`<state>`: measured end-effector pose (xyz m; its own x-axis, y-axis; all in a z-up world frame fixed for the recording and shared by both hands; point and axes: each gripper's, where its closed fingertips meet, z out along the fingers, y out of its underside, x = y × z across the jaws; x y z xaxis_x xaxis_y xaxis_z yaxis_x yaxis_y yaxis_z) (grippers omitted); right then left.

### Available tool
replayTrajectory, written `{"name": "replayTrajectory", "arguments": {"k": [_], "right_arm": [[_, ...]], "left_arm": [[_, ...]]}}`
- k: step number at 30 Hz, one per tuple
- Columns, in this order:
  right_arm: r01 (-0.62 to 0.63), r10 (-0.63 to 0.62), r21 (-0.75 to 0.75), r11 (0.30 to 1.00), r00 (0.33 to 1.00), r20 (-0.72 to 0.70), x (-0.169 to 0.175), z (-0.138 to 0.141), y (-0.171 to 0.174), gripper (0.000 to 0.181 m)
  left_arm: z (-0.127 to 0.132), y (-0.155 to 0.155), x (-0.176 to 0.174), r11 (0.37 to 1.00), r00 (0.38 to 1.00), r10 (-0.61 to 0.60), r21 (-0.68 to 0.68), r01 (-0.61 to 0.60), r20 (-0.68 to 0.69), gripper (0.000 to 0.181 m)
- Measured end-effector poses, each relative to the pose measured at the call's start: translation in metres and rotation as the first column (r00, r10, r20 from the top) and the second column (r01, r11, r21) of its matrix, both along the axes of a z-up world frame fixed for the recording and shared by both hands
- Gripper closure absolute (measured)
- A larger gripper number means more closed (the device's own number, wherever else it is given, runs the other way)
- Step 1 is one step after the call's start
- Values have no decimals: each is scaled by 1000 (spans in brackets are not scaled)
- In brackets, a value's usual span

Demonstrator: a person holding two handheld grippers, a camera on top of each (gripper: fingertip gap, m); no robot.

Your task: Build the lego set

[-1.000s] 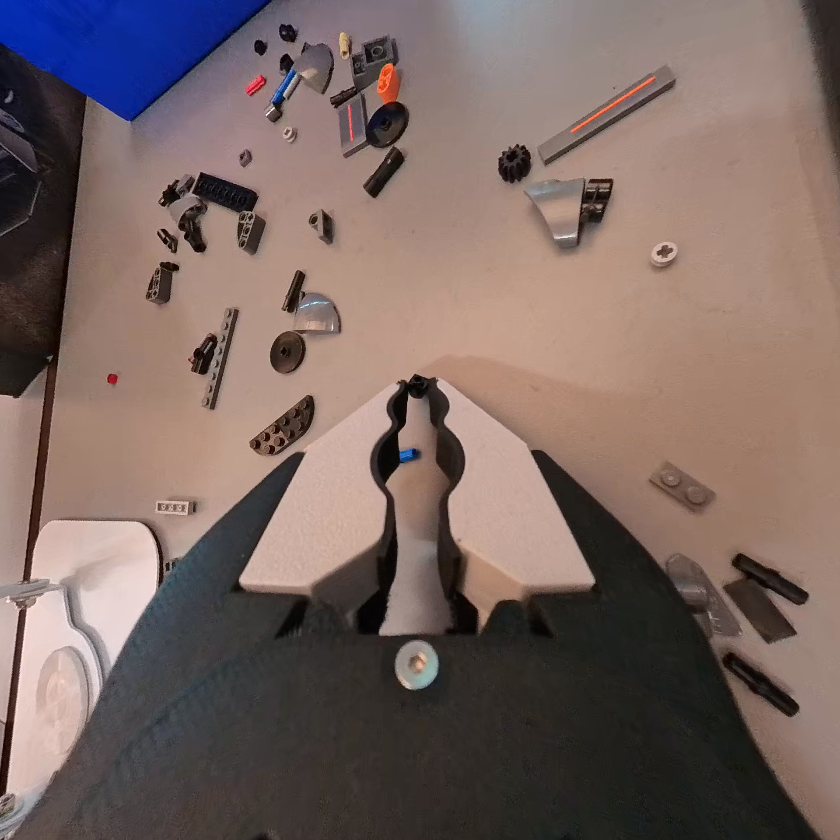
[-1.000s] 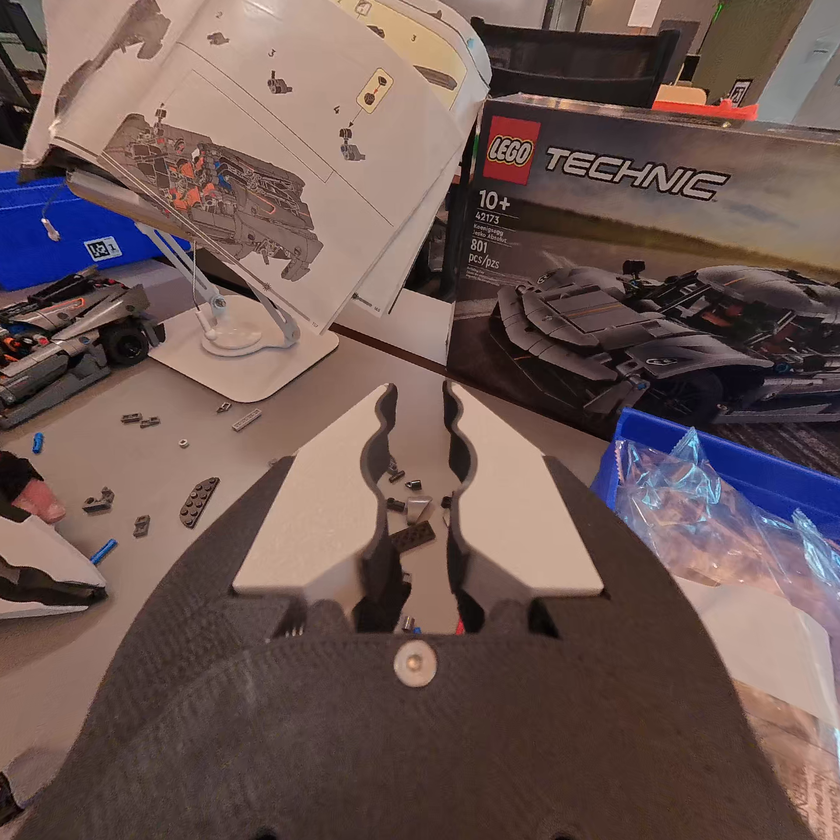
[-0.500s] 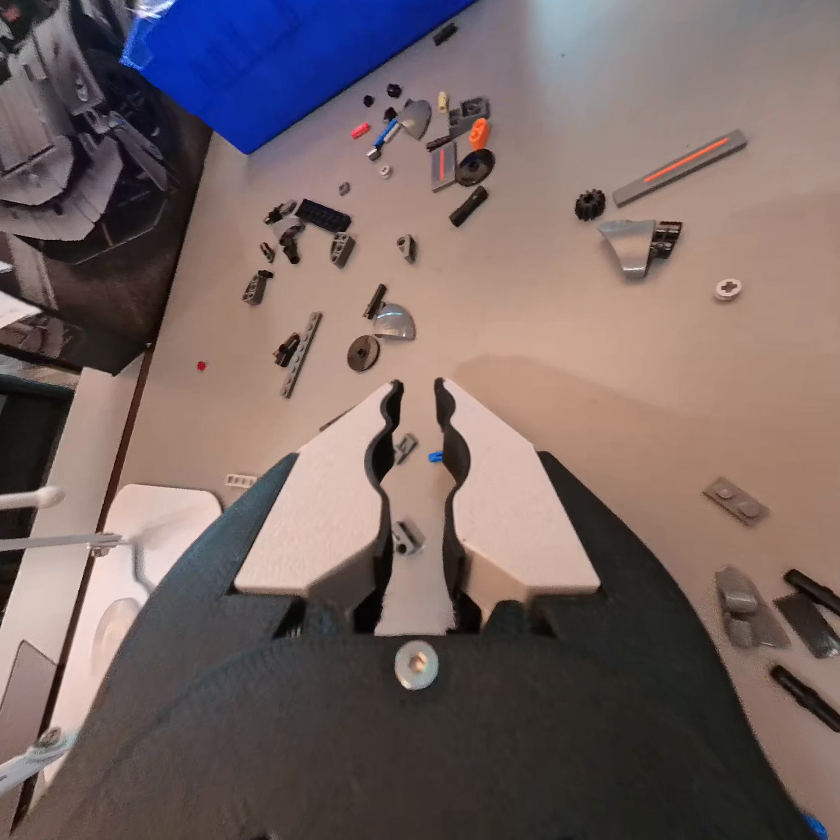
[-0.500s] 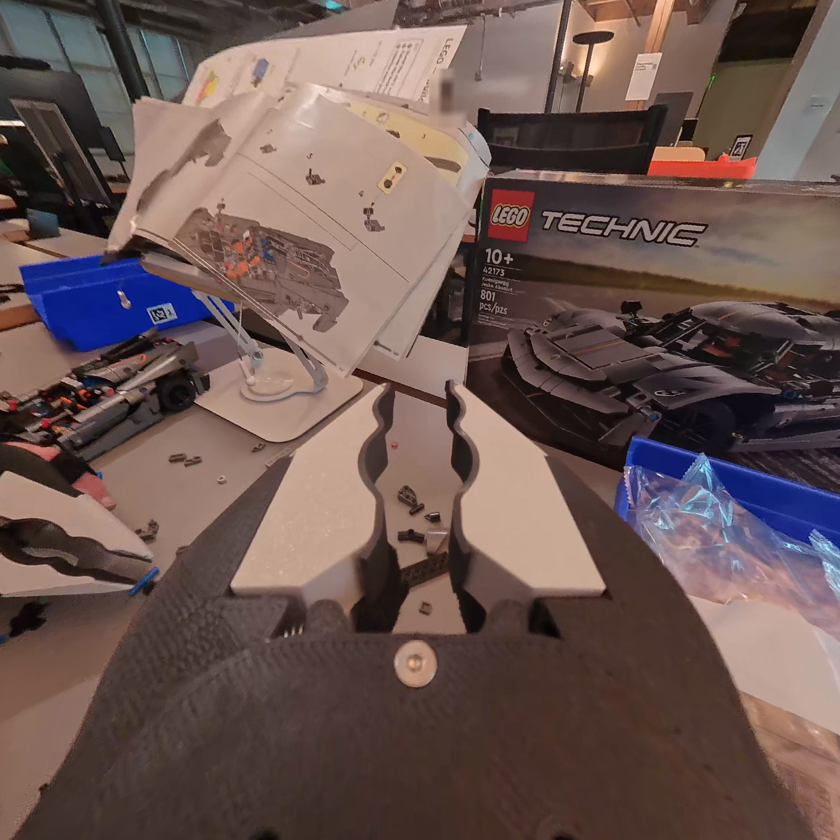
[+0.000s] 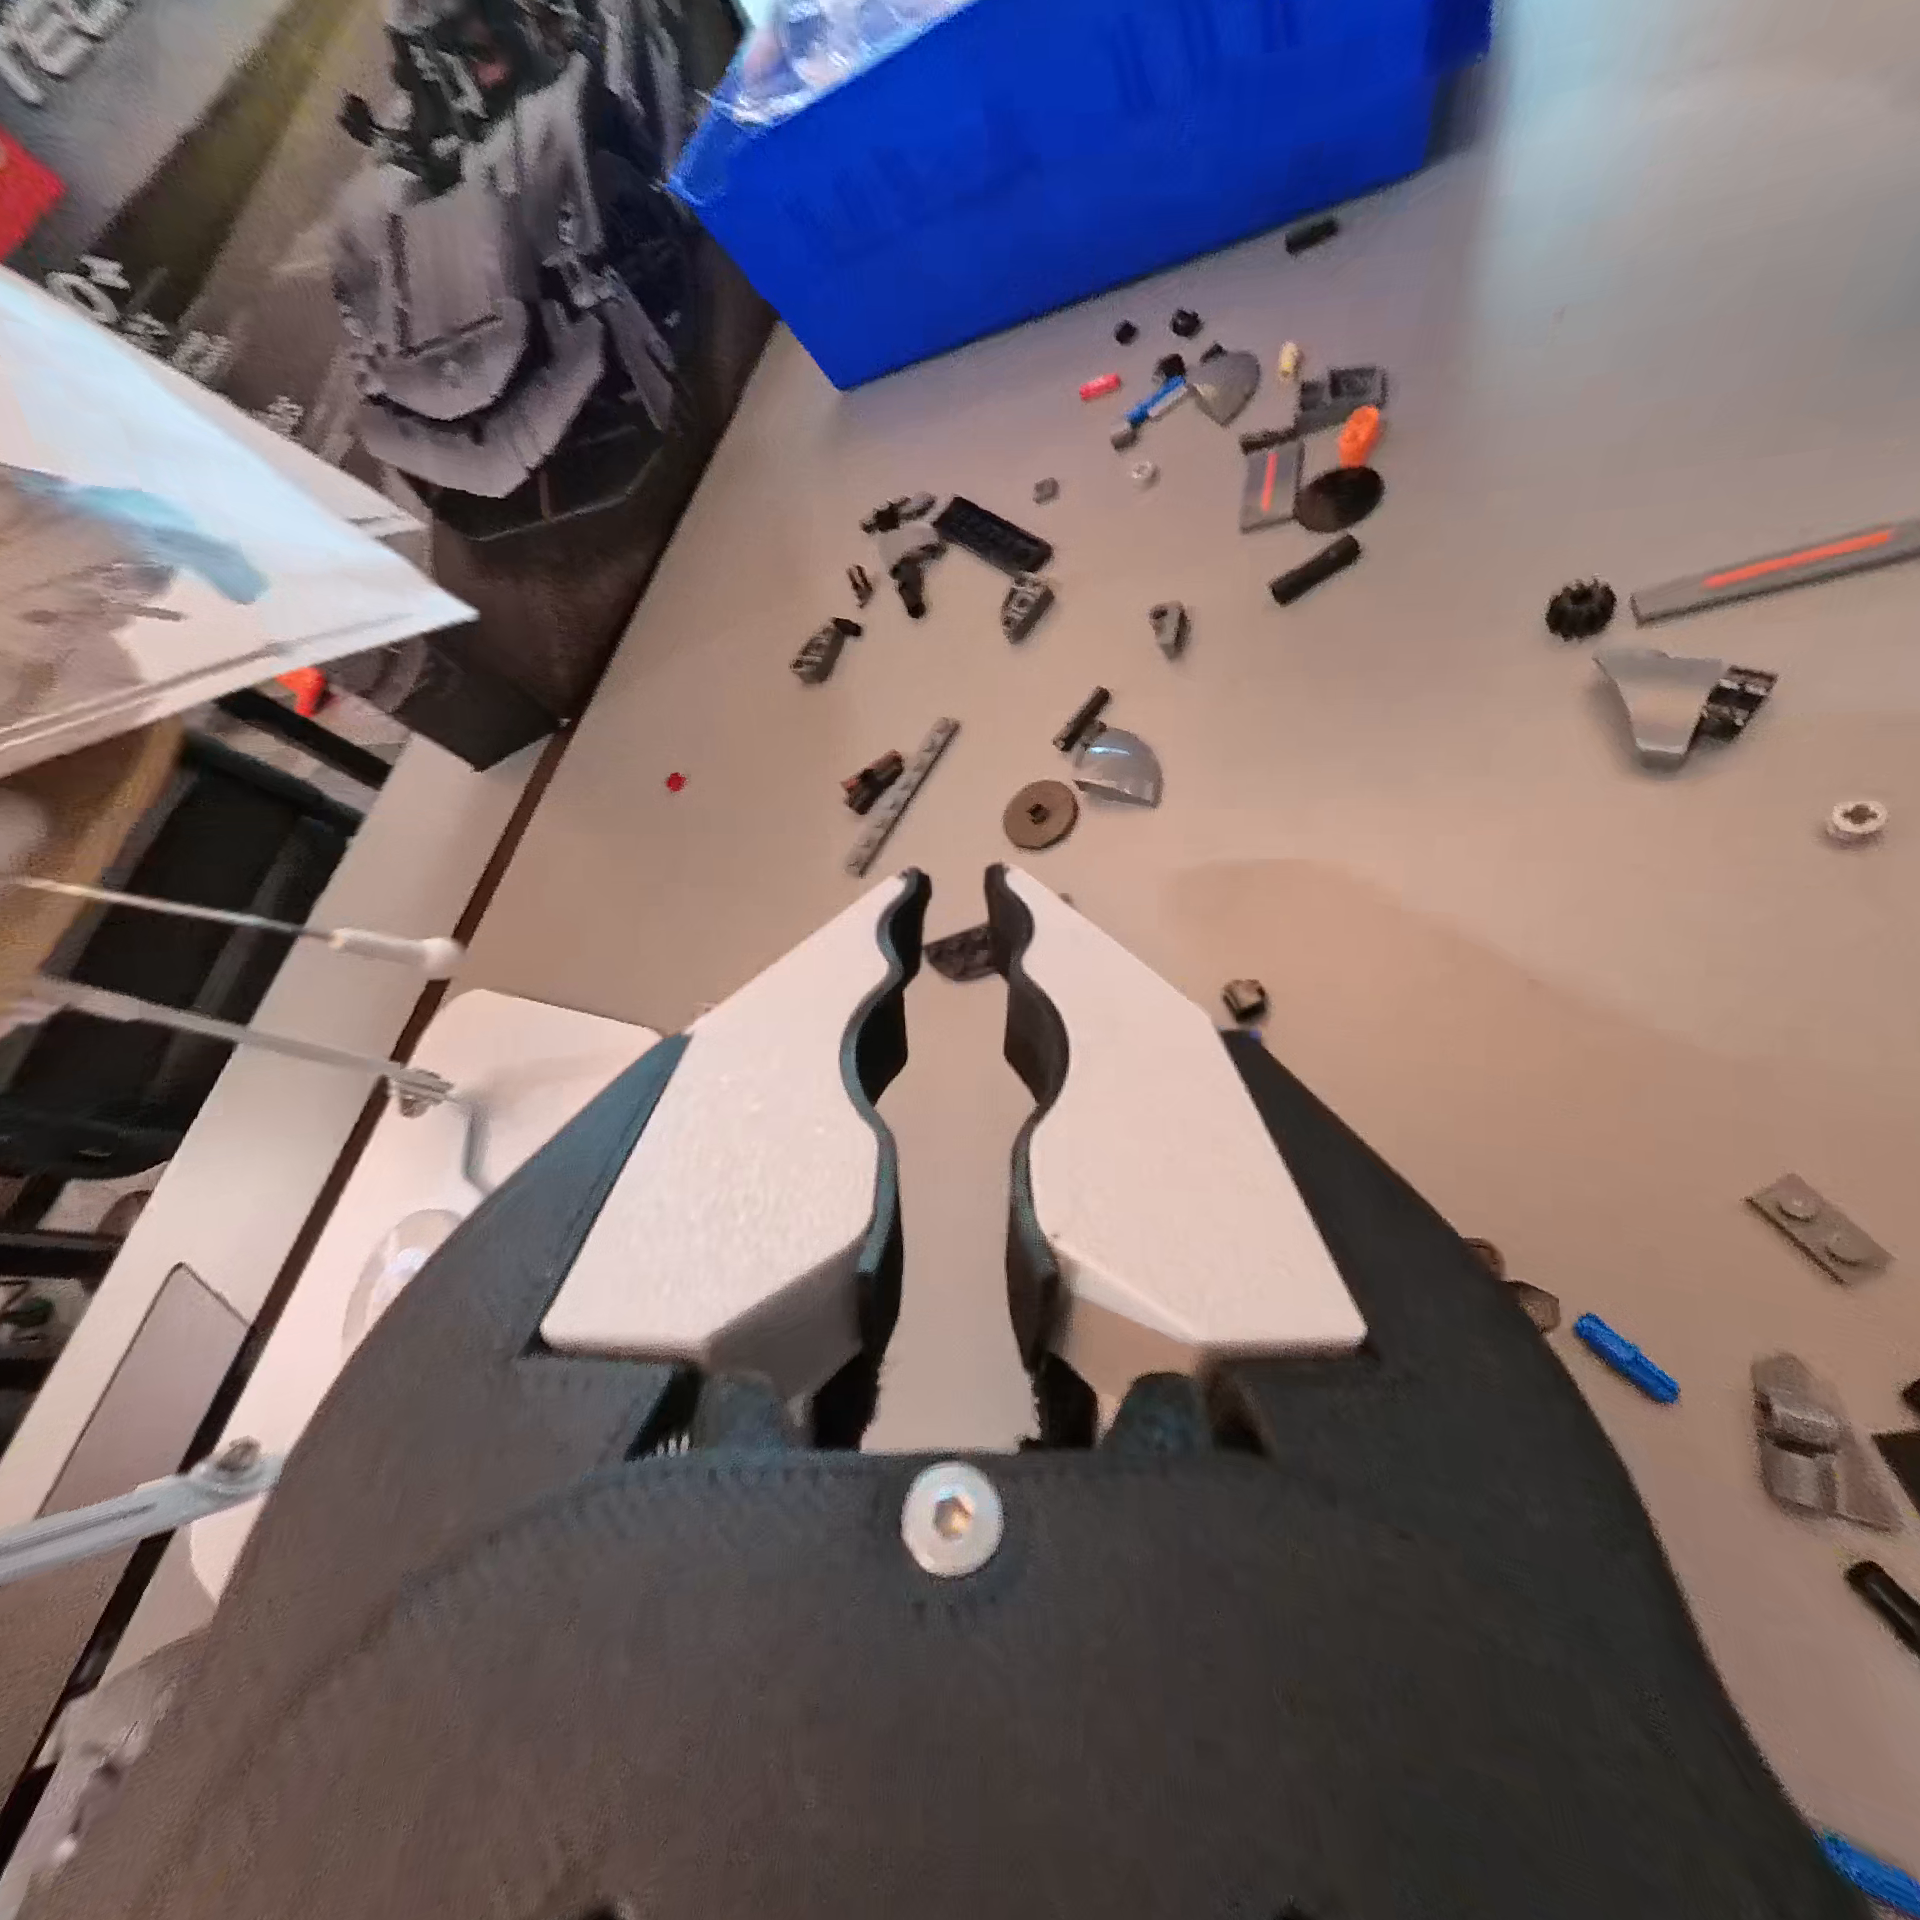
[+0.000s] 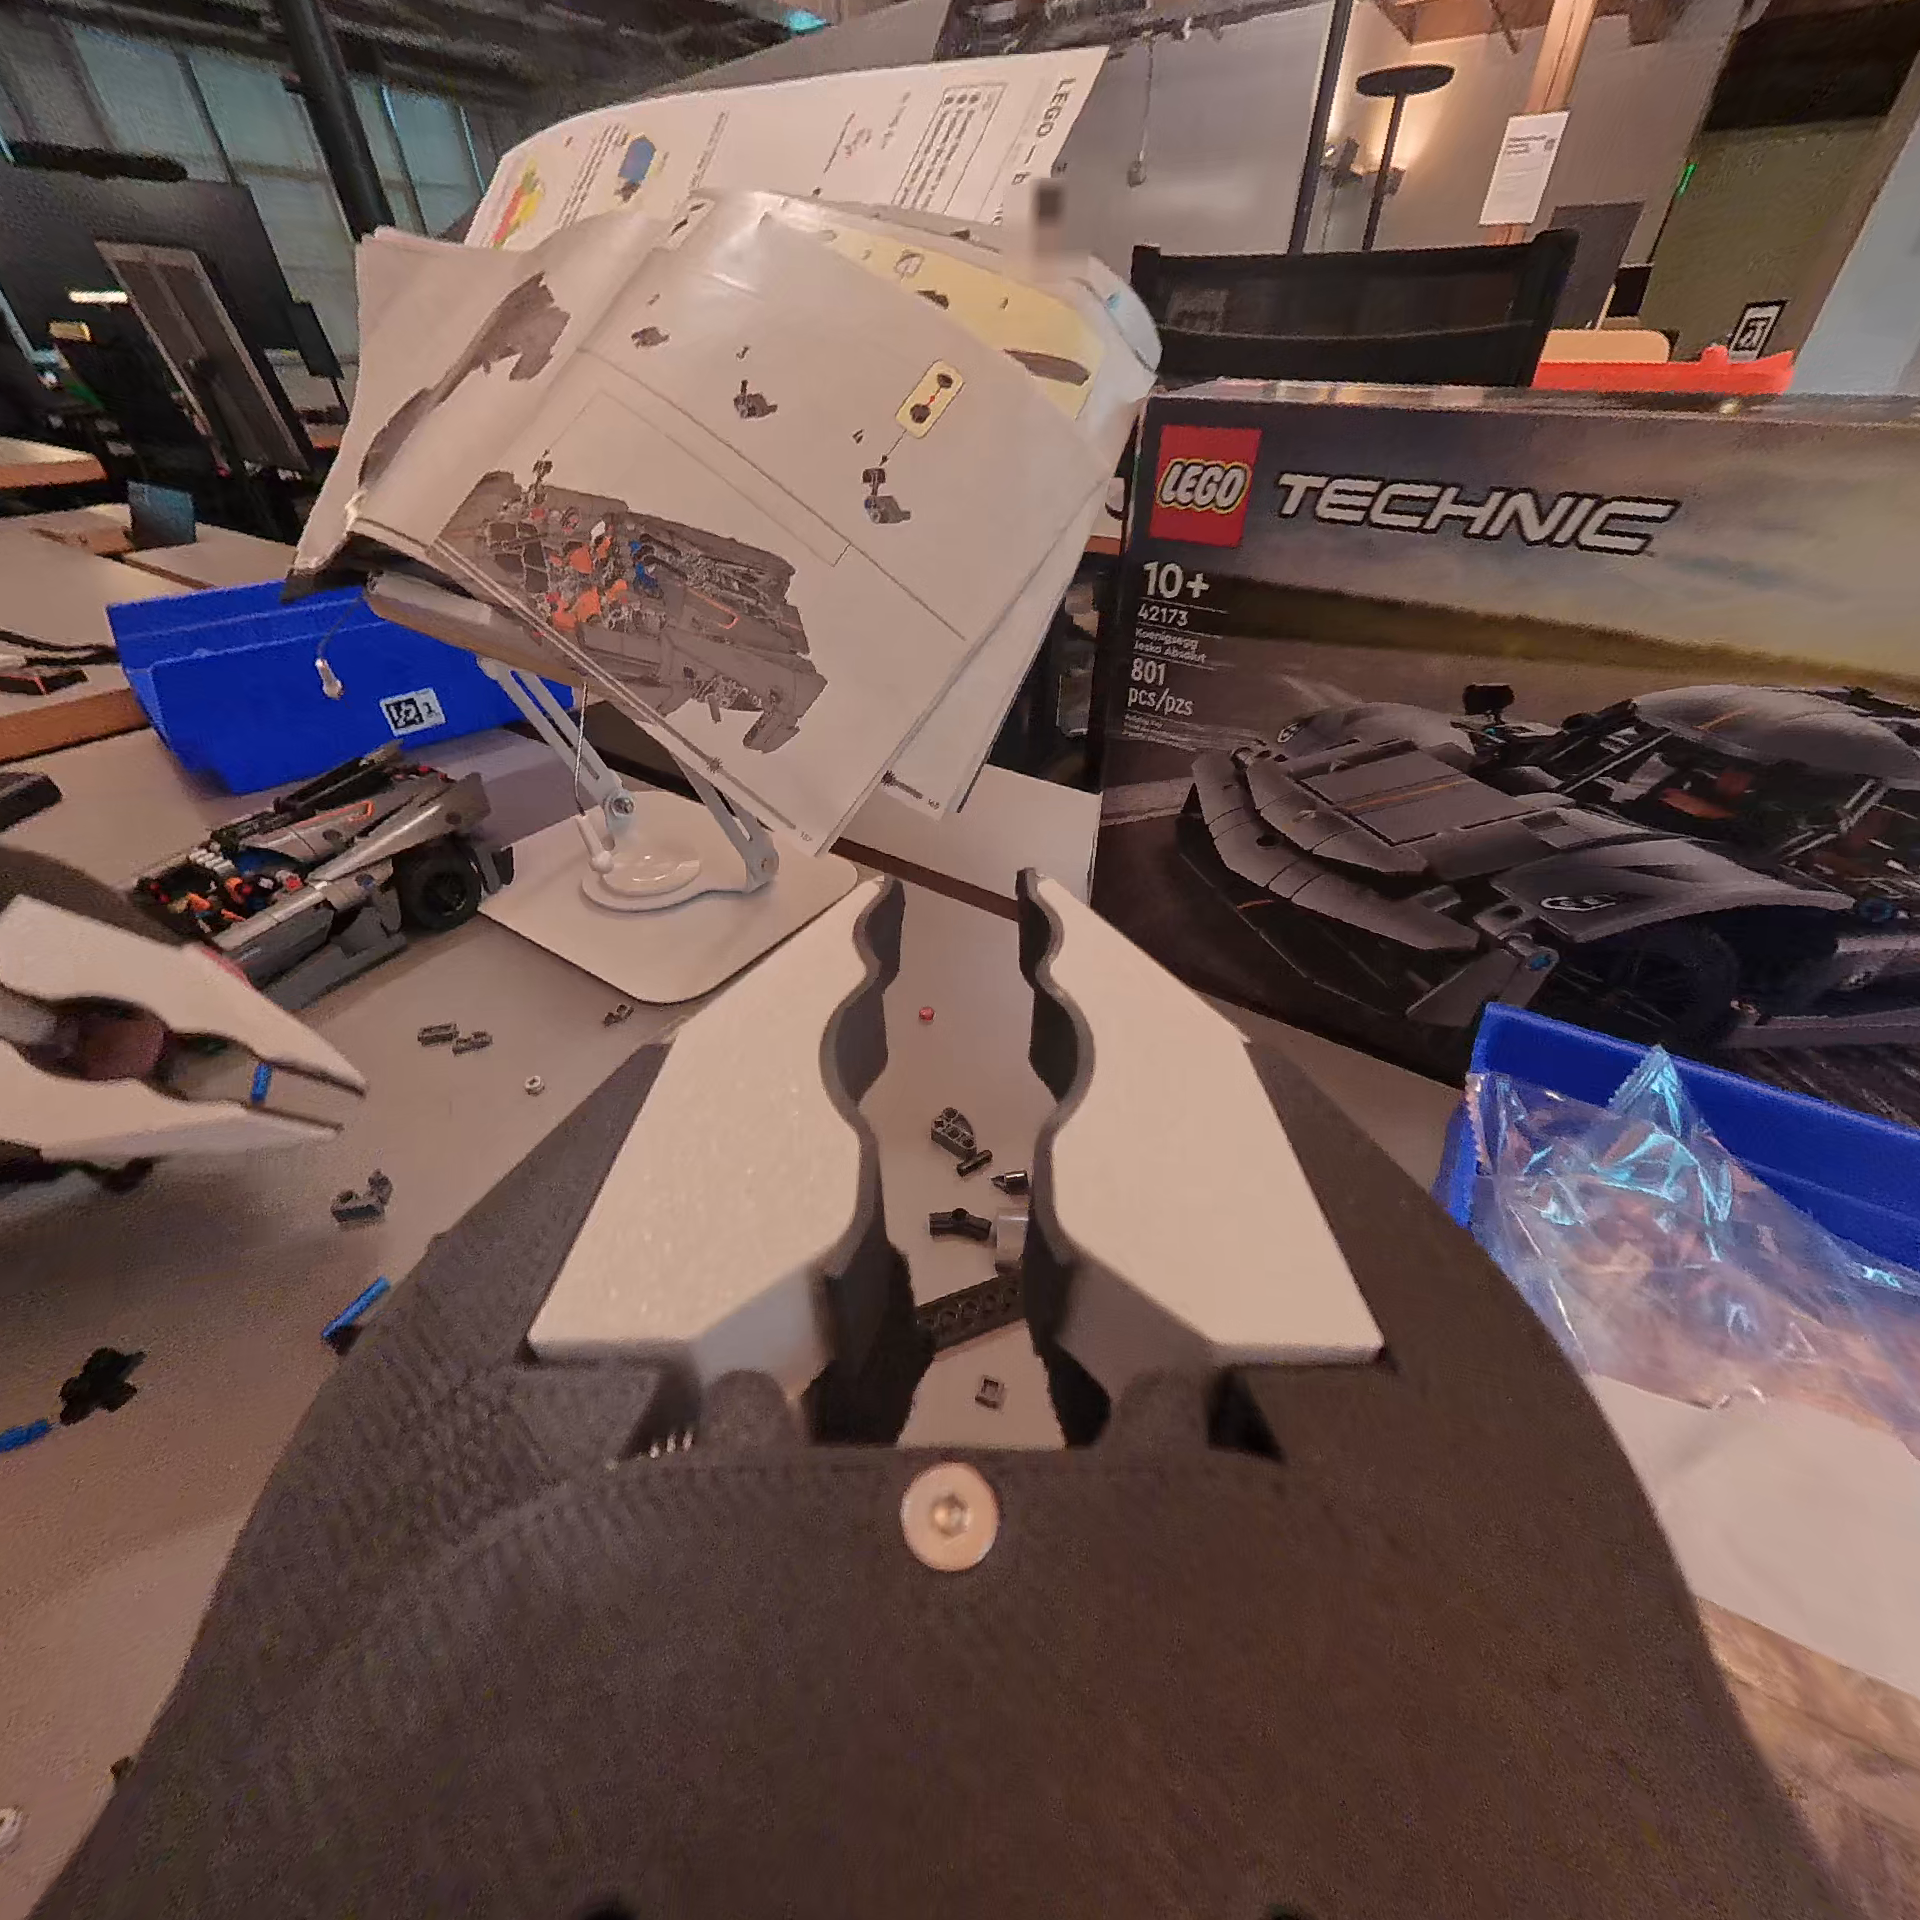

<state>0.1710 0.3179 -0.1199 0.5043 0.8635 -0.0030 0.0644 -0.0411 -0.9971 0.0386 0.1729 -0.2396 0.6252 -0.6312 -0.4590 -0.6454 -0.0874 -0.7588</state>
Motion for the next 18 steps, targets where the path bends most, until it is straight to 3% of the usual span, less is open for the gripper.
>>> {"name": "replayTrajectory", "arguments": {"k": [10,18], "right_arm": [[-73,73,0,997,991,115,-28,-22,-11,161],[-105,119,-78,991,974,191,-40,-52,-9,161]], "left_arm": [[35,5,-45,984,992,122,129,-123,18,173],[73,0,-69,969,968,155,158,-188,198,172]]}}
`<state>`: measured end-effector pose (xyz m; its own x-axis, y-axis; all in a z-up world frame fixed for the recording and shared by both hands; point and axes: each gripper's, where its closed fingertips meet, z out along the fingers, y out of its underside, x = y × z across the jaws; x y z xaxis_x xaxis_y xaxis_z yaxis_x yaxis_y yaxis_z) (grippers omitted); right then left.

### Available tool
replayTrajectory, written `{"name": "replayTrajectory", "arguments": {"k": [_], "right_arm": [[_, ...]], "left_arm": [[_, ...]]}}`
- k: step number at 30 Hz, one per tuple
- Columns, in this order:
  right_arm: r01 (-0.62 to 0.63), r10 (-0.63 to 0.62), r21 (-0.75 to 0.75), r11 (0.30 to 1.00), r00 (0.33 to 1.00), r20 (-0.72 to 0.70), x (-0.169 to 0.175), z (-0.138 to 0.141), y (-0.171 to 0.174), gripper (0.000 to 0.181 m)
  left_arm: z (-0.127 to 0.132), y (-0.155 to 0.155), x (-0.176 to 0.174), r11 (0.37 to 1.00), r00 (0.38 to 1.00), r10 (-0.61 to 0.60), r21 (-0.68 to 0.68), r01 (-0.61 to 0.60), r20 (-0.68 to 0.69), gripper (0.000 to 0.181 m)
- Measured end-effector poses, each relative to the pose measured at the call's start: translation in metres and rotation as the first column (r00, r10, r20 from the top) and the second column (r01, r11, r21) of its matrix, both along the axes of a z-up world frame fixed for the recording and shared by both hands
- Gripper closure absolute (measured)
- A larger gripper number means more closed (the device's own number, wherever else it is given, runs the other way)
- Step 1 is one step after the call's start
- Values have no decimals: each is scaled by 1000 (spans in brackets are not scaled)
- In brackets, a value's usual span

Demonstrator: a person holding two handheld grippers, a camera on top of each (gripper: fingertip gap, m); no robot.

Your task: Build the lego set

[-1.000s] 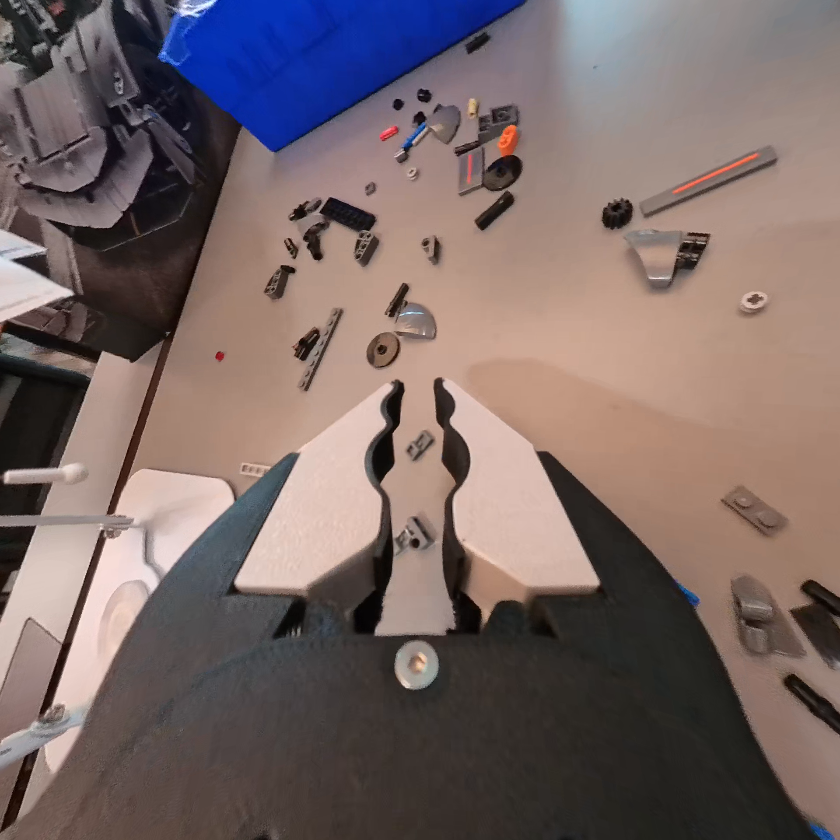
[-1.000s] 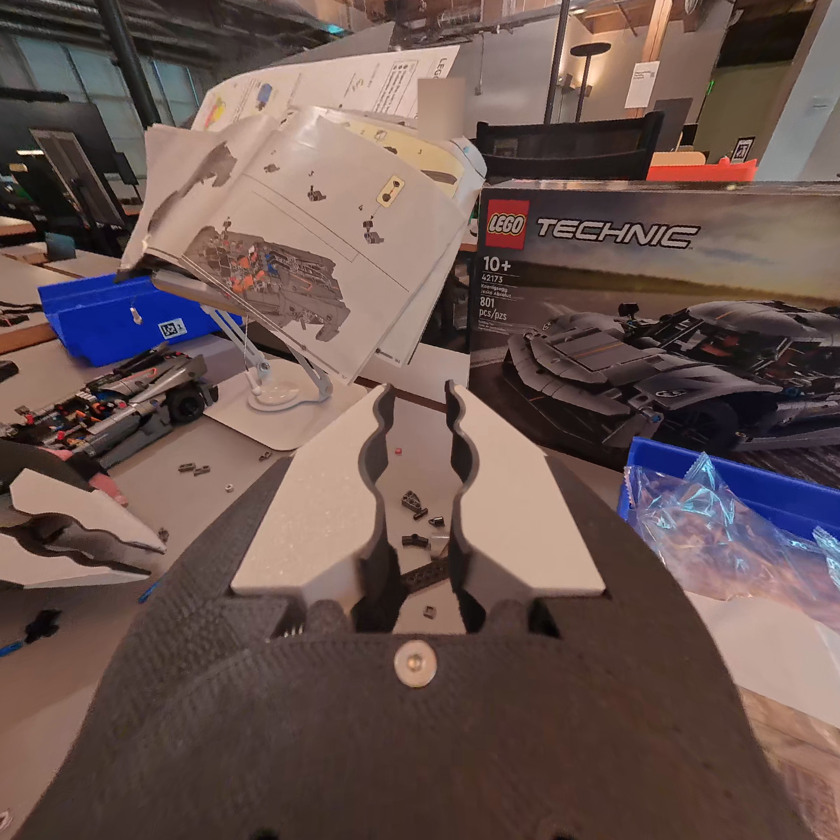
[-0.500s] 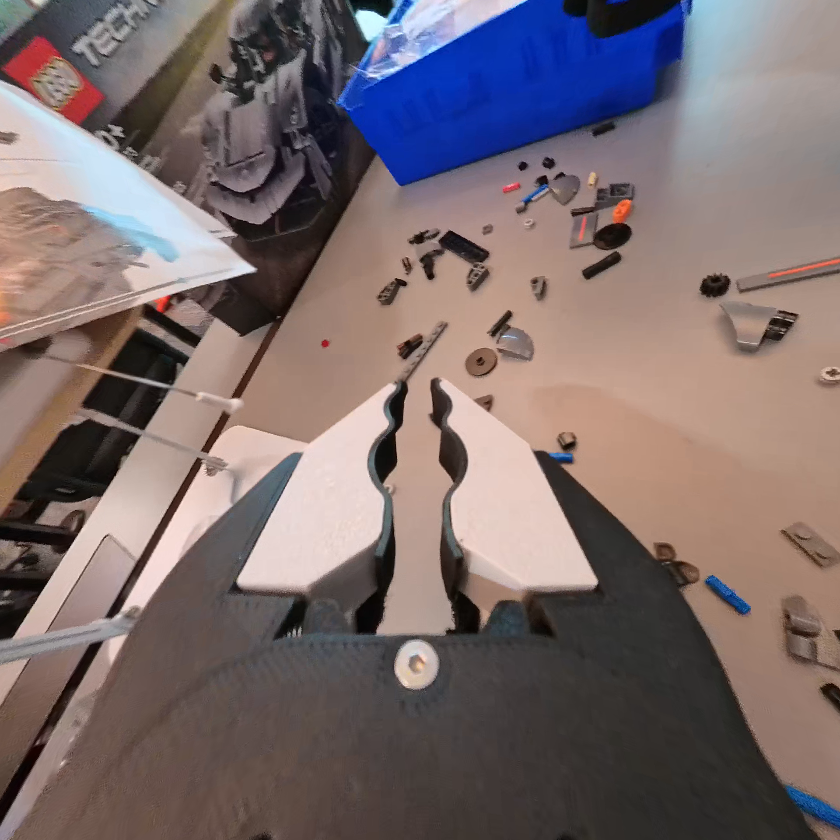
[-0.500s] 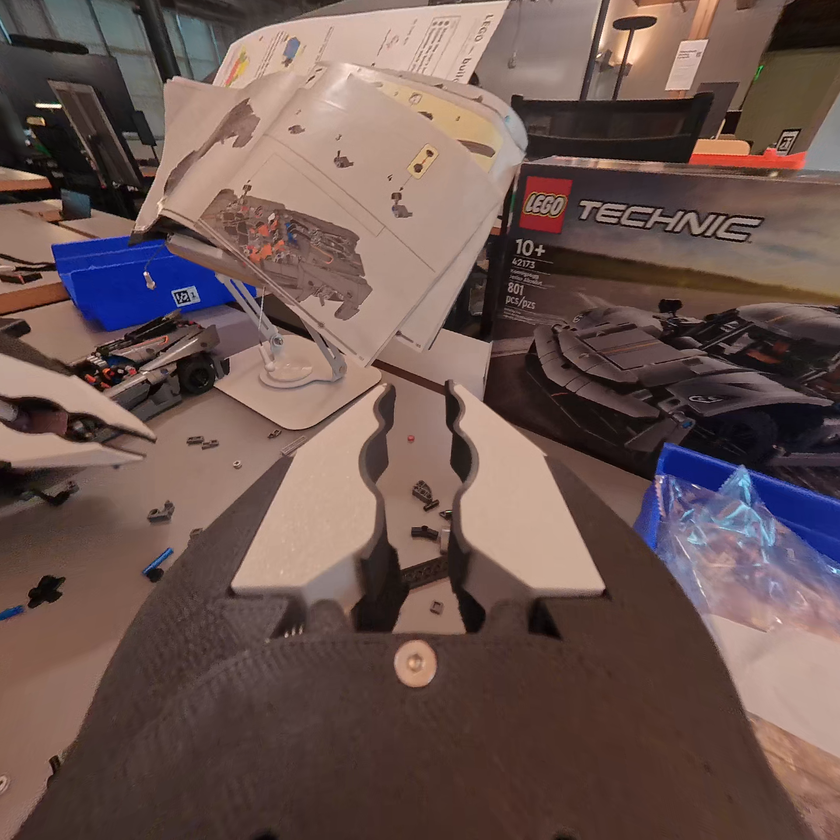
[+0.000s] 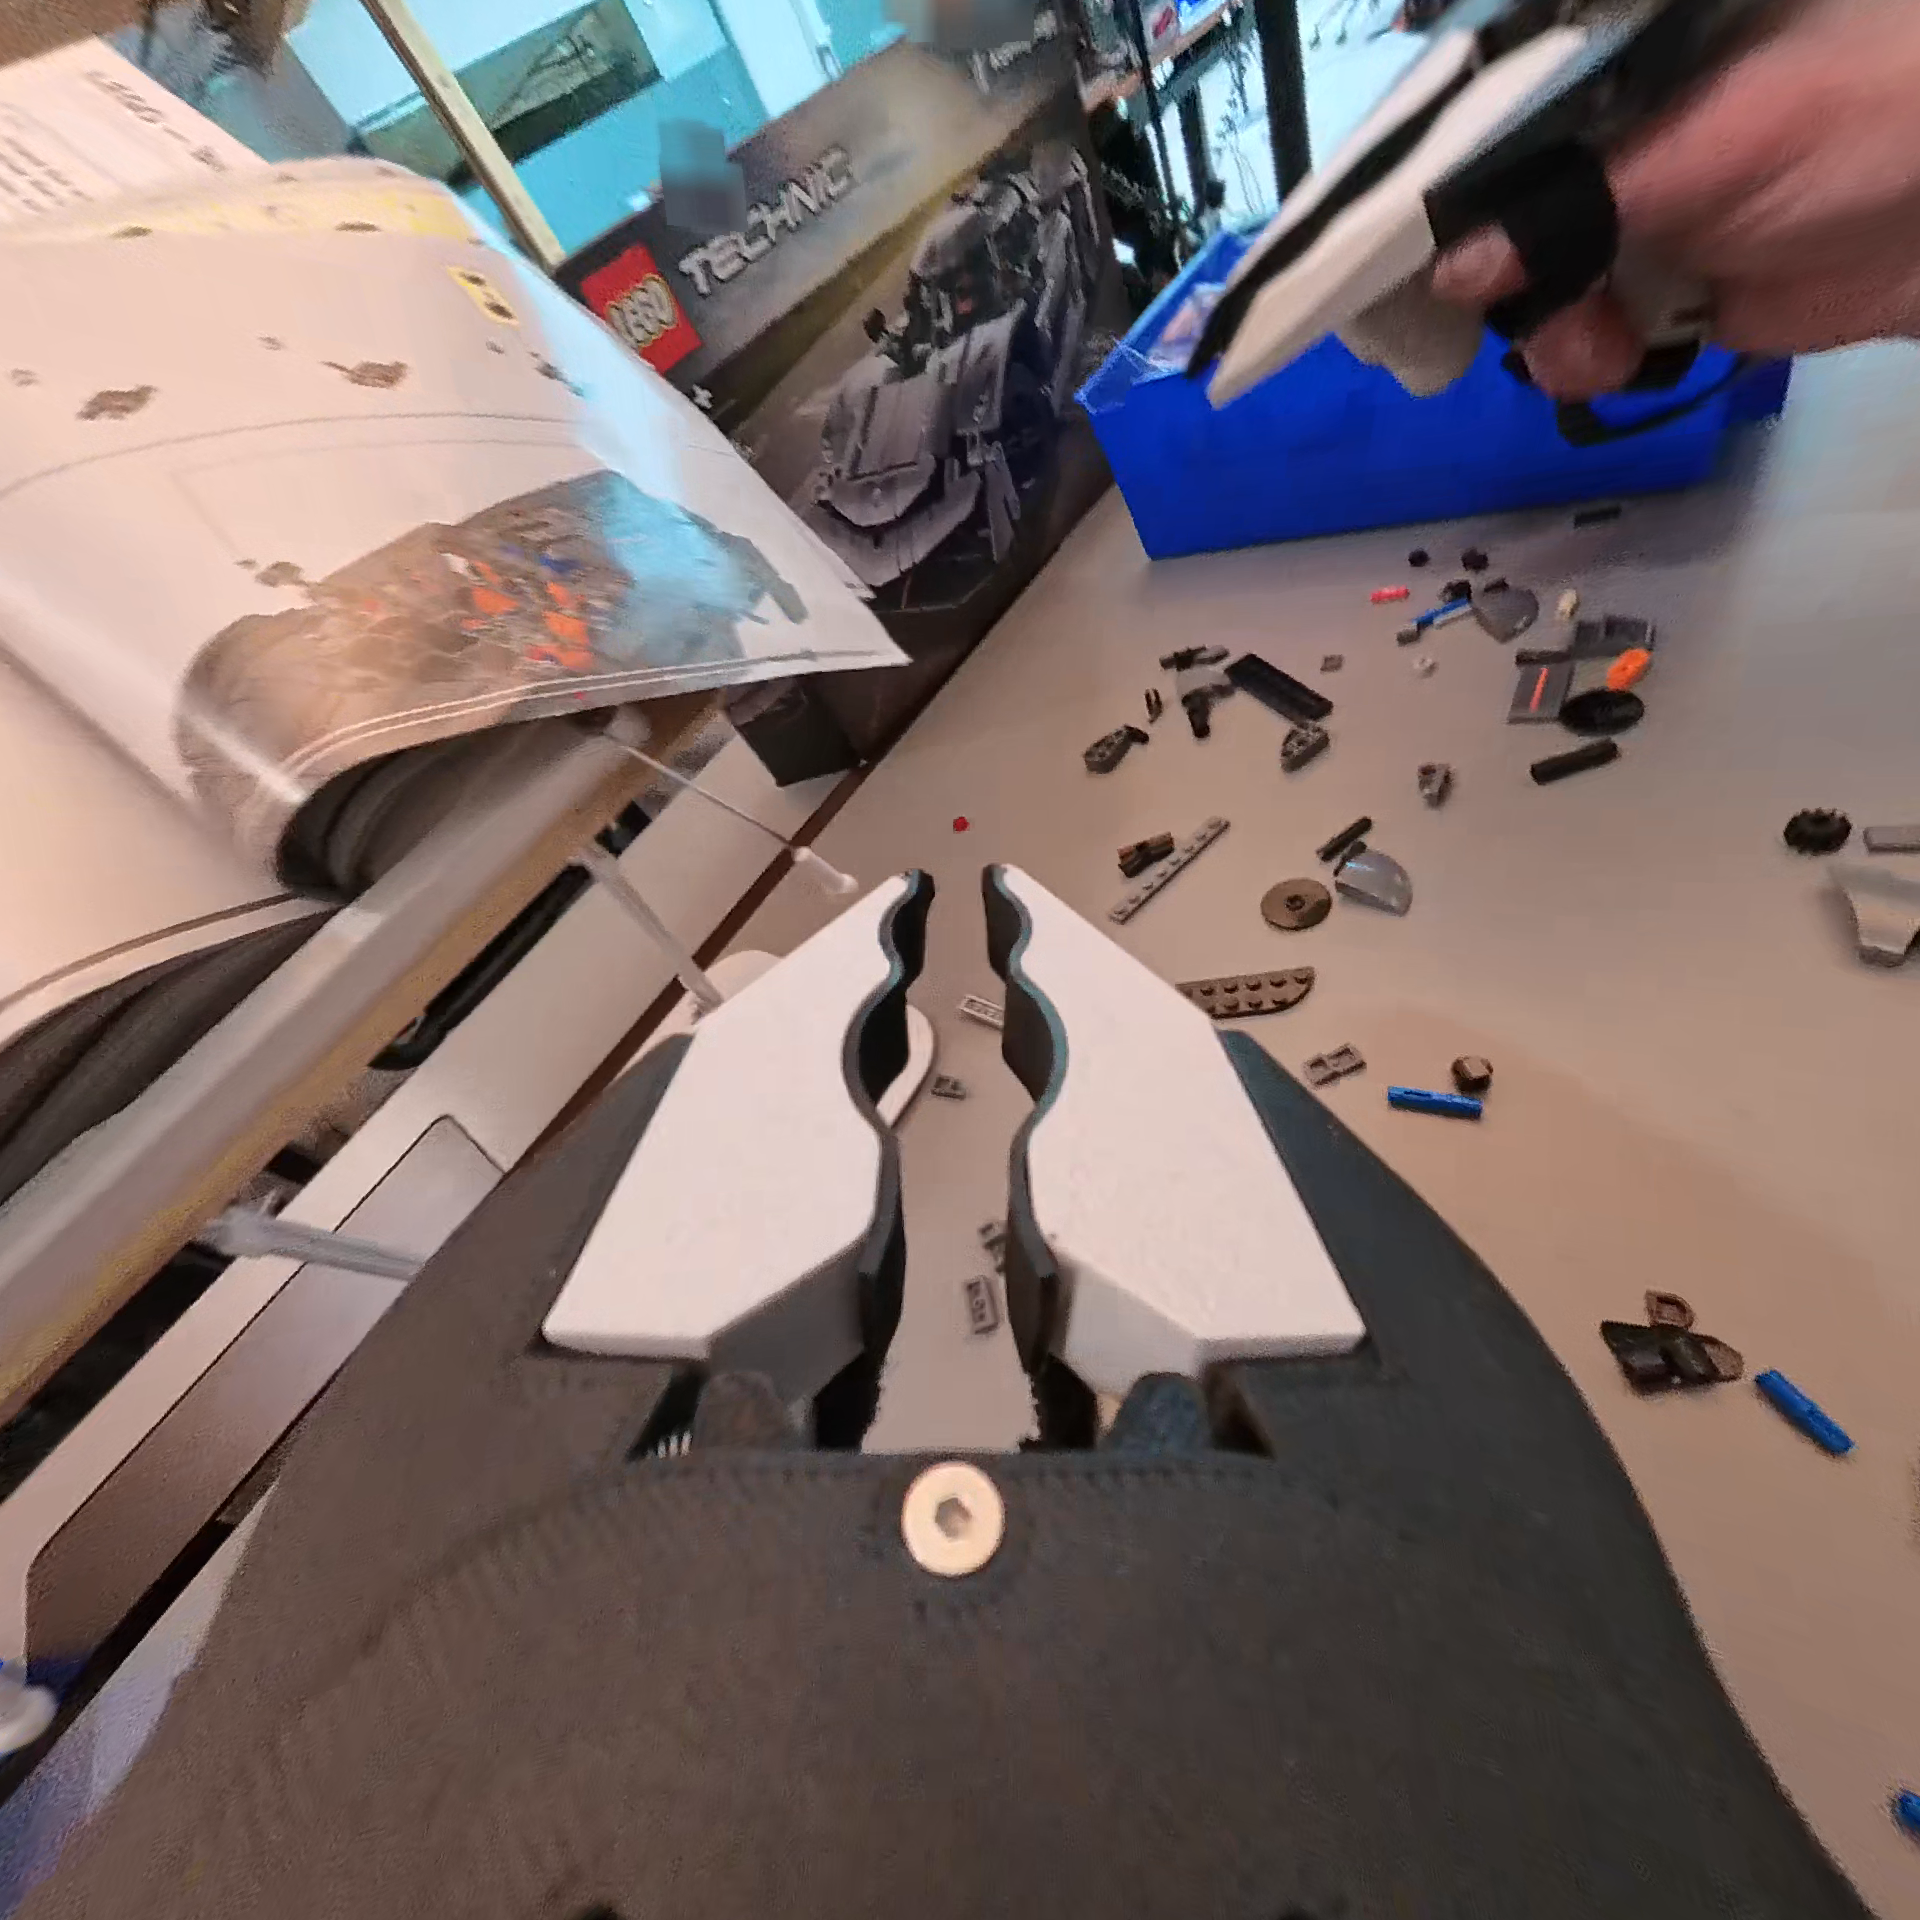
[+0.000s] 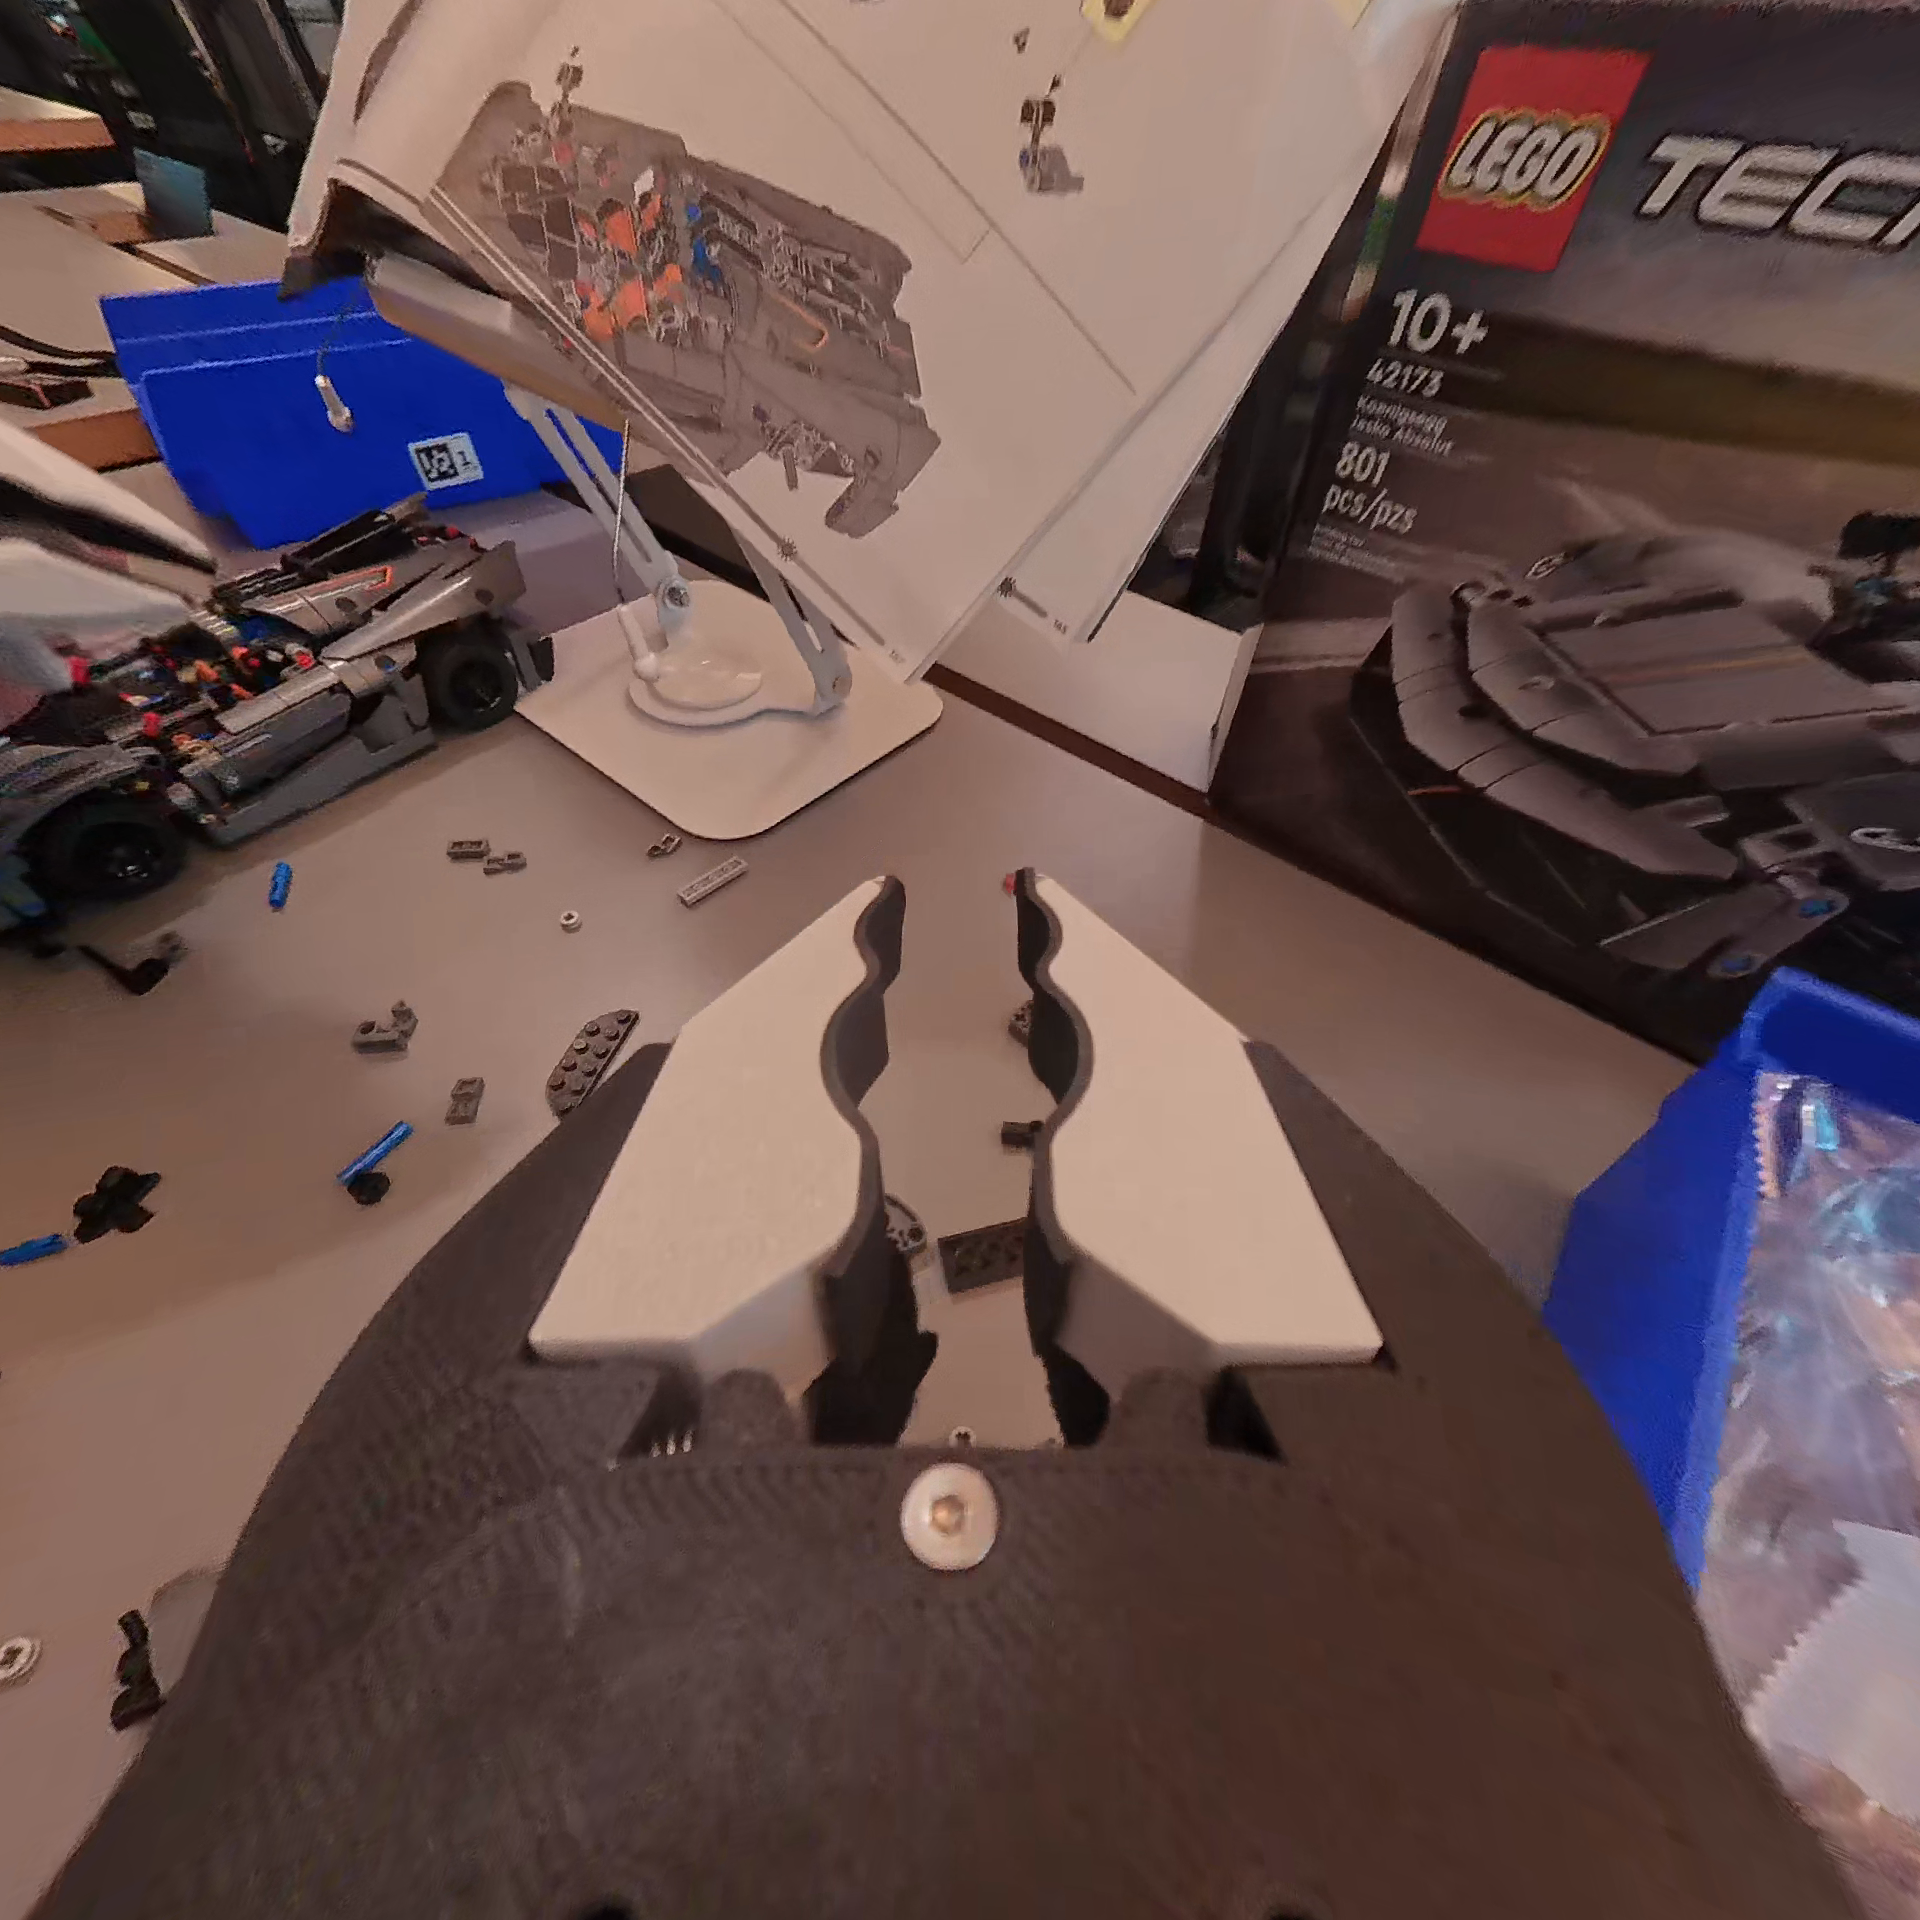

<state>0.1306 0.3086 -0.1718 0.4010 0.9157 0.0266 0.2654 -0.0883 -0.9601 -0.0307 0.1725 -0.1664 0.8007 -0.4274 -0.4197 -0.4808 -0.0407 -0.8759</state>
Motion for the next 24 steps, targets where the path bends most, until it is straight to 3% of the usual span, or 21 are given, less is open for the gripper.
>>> {"name": "replayTrajectory", "arguments": {"k": [8,15,24], "right_arm": [[-29,29,-8,1000,997,74,-11,-19,-3,161],[-33,33,-41,999,999,-1,-7,-11,-2,160],[-72,75,-45,996,995,66,-19,-25,-10,160]], "left_arm": [[11,-1,-33,997,997,70,40,-72,40,172],[14,0,-46,991,994,114,69,-114,3,172],[18,-1,-67,985,987,158,72,-159,10,172]]}}
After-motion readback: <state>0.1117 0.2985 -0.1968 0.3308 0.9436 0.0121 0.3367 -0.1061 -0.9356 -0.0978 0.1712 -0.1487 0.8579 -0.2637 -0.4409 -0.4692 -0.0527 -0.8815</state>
